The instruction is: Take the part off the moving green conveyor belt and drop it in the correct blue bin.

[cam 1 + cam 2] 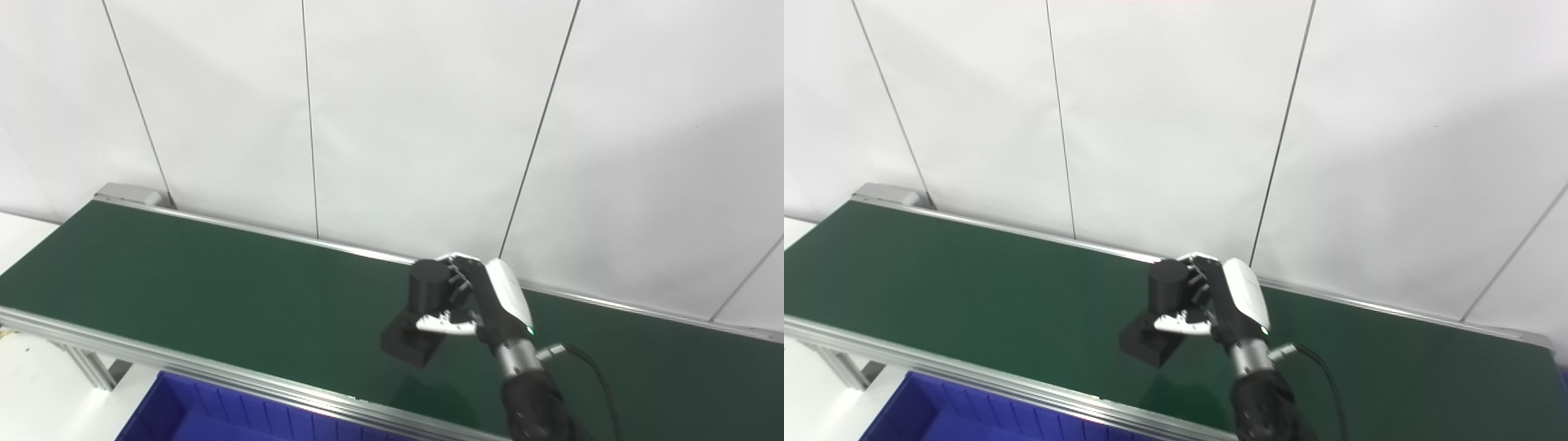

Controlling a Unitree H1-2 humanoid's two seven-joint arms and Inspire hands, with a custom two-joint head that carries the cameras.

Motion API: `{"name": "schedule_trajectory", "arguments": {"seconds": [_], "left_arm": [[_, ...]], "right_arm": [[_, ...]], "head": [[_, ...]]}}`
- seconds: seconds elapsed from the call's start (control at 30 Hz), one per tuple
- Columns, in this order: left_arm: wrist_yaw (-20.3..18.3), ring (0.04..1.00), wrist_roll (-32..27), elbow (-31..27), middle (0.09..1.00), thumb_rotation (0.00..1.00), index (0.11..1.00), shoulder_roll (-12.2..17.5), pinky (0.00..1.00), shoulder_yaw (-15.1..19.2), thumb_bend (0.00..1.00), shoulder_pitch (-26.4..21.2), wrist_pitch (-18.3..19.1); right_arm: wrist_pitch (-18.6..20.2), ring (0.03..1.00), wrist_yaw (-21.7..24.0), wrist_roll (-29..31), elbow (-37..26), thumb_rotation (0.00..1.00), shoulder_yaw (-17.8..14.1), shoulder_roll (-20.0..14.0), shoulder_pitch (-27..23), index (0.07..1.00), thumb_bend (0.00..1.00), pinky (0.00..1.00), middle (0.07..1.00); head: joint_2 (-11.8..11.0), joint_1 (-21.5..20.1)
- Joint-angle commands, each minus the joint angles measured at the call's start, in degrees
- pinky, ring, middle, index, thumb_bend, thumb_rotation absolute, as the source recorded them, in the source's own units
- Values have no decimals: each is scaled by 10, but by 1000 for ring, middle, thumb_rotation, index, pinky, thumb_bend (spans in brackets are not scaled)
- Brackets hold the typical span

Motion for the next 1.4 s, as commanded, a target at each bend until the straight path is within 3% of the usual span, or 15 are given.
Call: {"name": "schedule_trajectory", "arguments": {"seconds": [0.0, 0.33, 0.47, 0.73, 1.0, 1.17, 1.37], "left_arm": [[-8, 804, -13, -22, 811, 132, 772, 2, 748, 5, 991, 0, -22], [-42, 818, -27, -58, 838, 153, 811, -3, 766, 34, 908, 15, -19], [-58, 823, -41, -79, 843, 140, 812, -5, 776, 48, 886, 22, -7], [-76, 823, -51, -84, 835, 143, 800, -15, 770, 73, 893, 19, -4], [-91, 820, -47, -114, 838, 153, 809, -20, 760, 88, 885, 25, 29], [-99, 832, -59, -125, 849, 109, 819, -21, 786, 96, 868, 27, 43], [-109, 832, -74, -137, 854, 103, 822, -22, 785, 106, 871, 29, 54]], "right_arm": [[10, 378, 13, 13, -53, 0, -12, -6, -3, 576, 498, 328, 500], [38, 371, 64, 42, -187, 0, -43, -41, 79, 581, 497, 337, 493], [32, 374, 81, 57, -223, 0, -55, -61, 119, 580, 497, 348, 496], [17, 375, 108, 81, -256, 0, -64, -103, 186, 578, 498, 357, 496], [20, 379, 150, 94, -271, 0, -60, -159, 234, 573, 499, 359, 502], [74, 376, 204, 76, -283, 0, -47, -198, 240, 574, 499, 362, 490], [99, 385, 245, 36, -271, 0, -25, -231, 233, 573, 501, 403, 487]], "head": [[17, -3], [67, -27], [85, -35], [103, -41], [131, -54], [144, -60], [153, -64]]}}
